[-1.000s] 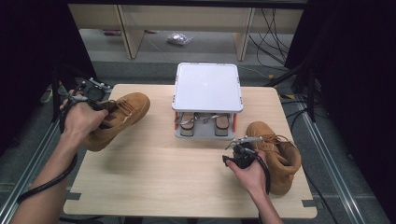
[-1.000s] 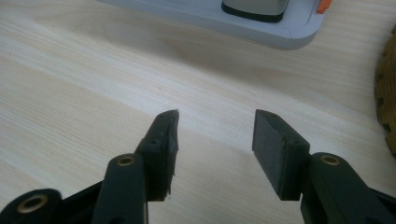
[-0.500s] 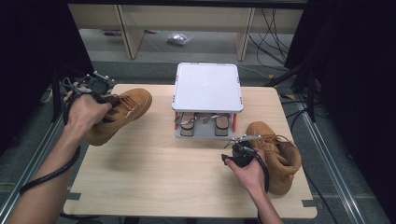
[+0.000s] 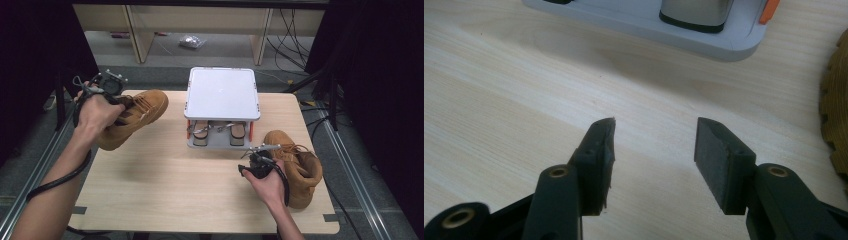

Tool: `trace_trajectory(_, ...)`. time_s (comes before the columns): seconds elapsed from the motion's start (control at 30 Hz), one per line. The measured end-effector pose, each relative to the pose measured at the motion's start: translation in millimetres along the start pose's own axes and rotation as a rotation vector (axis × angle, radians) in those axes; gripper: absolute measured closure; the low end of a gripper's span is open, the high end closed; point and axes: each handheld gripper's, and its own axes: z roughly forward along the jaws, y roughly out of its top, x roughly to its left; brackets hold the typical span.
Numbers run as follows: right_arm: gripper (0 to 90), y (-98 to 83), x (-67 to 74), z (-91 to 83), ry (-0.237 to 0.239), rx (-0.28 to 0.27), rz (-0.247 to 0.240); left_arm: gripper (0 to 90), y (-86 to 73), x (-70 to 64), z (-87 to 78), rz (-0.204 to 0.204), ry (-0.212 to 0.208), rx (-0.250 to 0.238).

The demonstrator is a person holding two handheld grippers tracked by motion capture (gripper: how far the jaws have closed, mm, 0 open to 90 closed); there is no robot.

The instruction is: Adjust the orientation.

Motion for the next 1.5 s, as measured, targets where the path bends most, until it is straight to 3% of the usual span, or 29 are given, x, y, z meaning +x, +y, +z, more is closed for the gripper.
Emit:
trace_trajectory(0.07, 50.9, -0.3, -0.1, 1.0, -0.019, 0.008, 0.002, 84.6, 1.5, -0.2, -0.7, -0.002, 0.003, -0.007)
trace_trajectory(0.53, 50.5, -1.0, -0.8, 2.1, -0.021, 0.012, 0.005, 84.6, 15.1, -0.1, -5.5, -0.004, 0.010, -0.025)
trace_trajectory(1.5, 50.2, -2.6, -0.4, 2.7, 0.002, 0.011, 0.012, 84.6, 40.1, -4.1, -18.4, 0.003, 0.017, -0.075)
